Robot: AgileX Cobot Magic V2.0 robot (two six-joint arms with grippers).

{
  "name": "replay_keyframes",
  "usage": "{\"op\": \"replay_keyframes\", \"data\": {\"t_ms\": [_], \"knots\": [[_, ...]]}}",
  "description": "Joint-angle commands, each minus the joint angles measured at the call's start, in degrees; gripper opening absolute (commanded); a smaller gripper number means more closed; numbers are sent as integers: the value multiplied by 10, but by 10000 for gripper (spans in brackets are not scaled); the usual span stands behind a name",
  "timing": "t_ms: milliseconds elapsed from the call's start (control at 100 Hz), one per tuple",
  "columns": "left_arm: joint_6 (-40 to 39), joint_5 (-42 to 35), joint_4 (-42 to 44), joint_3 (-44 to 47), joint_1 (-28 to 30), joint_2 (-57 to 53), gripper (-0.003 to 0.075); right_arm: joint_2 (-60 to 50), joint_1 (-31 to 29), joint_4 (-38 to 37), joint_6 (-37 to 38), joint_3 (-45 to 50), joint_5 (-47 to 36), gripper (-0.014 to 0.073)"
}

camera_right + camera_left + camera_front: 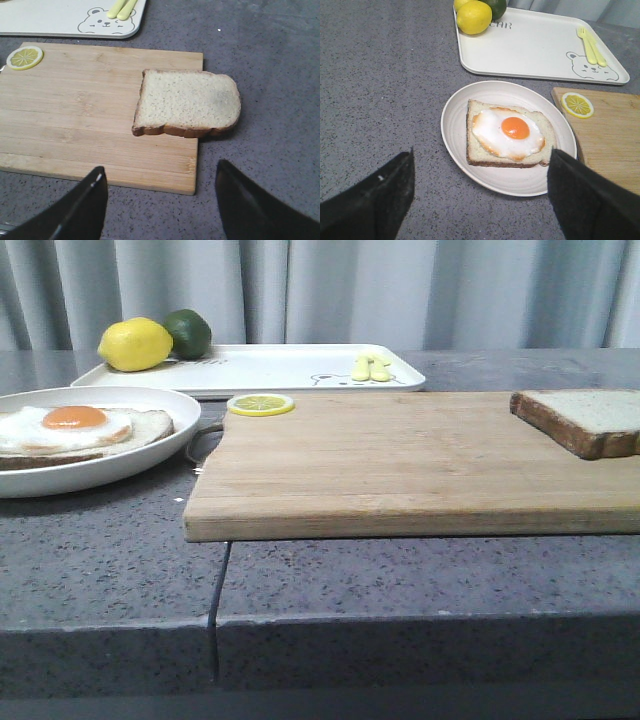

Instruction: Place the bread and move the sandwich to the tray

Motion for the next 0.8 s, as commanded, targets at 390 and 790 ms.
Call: {"op": "replay_keyframes", "data": {"t_ms": [390,790], "knots": [[-5,-39,-7,-19,-3,7,525,7,-4,3,0,-19,-42,480],[-5,-39,-7,-19,-3,7,525,7,-4,10,0,-19,-39,480]]}}
